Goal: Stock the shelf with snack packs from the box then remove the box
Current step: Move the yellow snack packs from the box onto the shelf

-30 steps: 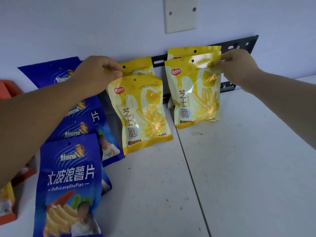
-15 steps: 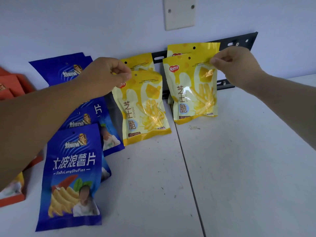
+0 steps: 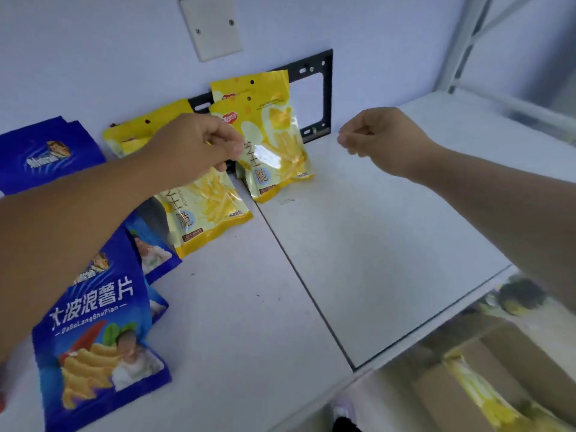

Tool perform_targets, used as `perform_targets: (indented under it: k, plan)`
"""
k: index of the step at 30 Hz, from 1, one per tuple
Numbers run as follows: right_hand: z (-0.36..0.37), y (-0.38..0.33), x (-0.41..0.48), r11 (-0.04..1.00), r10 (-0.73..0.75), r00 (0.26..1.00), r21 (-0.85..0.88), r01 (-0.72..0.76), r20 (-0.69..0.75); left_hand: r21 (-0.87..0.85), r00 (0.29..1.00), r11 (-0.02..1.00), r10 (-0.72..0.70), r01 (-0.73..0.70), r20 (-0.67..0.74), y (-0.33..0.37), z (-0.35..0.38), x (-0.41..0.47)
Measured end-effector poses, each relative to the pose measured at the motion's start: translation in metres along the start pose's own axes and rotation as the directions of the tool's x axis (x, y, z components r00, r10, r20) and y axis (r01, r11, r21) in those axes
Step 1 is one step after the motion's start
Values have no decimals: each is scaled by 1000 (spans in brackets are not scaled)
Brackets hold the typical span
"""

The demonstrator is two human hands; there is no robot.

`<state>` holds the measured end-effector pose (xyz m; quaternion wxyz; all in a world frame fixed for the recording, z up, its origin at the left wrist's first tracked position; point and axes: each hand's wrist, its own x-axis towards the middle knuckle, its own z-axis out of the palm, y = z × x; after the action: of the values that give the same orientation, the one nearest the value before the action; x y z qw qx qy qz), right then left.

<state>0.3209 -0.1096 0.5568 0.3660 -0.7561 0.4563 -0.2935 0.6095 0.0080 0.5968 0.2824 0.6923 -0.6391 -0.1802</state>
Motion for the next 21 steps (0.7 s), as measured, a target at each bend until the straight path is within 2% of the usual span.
perform_targets:
  k: [4, 9, 13, 17, 21]
  plan:
    - [-28, 12, -62, 997, 78, 993, -19, -80, -87, -87, 993, 994, 78, -71, 83, 34, 35, -13]
    - [-73, 31, -133, 989, 147, 962, 8, -149, -230, -94, 957, 983, 175, -157, 232, 89, 82, -26]
    - [-106, 61, -182, 975, 219, 926, 22, -223, -306, -95, 899, 961, 275, -258, 340, 138, 130, -30]
    - [-144, 101, -232, 944, 326, 870, 73, -323, -370, -86, 813, 936, 340, -341, 473, 187, 187, -29]
    - [-183, 151, -288, 900, 420, 795, 91, -426, -437, -129, 747, 909, 401, -397, 530, 249, 259, -27]
